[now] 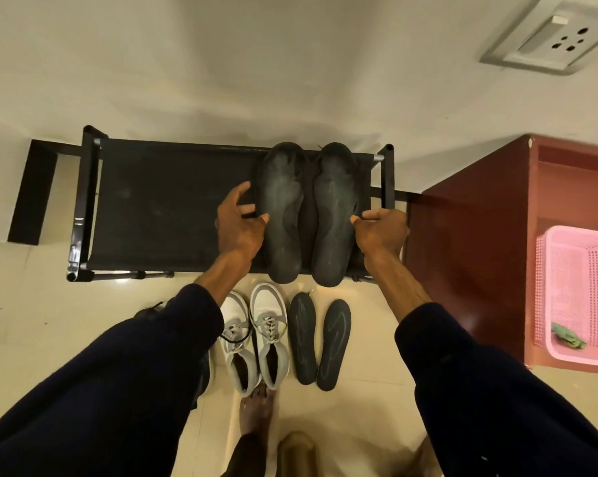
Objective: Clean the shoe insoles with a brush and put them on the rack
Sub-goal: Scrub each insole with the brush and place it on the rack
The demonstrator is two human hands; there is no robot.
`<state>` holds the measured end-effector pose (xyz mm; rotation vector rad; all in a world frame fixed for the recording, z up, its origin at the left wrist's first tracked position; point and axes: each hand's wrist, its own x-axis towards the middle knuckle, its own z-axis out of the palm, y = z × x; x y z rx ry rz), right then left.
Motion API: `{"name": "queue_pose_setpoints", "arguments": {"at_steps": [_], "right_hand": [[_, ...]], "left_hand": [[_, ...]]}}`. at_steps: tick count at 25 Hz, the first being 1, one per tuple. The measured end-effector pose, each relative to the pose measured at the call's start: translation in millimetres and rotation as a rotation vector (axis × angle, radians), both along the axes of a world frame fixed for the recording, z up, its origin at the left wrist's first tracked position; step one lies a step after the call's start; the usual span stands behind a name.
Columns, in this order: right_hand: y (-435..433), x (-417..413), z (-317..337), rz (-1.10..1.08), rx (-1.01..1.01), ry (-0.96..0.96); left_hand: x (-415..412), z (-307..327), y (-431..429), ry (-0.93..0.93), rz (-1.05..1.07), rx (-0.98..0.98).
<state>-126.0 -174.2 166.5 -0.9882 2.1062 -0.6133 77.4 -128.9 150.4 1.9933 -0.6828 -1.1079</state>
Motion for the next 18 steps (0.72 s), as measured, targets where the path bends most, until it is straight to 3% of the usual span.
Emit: {"name": "queue_pose_setpoints", "arguments": {"at_steps": [6,18], "right_hand": [[-6,-8,-11,0.11,-0.034,0.088],[7,-26,-24,0.252,-0.104,0.033]], "left_hand": [[-5,-14,-2,-0.011,0.083,0.115],[-8,-22,10,0.177,0.174,0.074]]}}
